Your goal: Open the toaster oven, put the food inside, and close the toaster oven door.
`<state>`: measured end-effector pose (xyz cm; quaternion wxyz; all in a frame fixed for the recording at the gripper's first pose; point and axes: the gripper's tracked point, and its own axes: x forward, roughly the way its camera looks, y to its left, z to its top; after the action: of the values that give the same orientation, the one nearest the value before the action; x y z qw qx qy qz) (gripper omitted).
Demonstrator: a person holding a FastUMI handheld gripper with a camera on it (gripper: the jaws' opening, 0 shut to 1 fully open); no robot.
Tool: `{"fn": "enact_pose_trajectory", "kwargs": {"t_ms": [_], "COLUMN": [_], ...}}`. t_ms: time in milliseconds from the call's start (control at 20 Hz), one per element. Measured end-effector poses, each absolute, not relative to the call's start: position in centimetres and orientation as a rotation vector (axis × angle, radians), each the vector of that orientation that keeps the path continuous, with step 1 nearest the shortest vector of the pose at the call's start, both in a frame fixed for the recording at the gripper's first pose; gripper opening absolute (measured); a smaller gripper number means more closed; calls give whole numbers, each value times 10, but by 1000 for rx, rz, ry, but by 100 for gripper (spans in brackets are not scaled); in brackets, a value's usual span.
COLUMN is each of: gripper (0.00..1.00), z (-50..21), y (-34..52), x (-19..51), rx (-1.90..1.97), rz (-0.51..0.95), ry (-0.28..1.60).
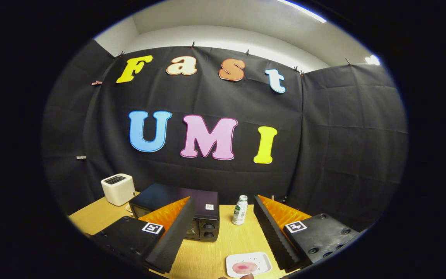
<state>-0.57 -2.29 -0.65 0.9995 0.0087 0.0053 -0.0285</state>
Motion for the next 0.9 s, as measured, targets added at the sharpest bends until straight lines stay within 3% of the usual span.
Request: {"fn": "enact_pose_trajectory", "kwargs": {"t_ms": [500, 900], "gripper": [98, 98], "z": [-13, -41], "y": [-25, 46], "x": [-2, 26], "rx": [39, 72], "rz": [-65, 52], "ry": [32, 109]}}
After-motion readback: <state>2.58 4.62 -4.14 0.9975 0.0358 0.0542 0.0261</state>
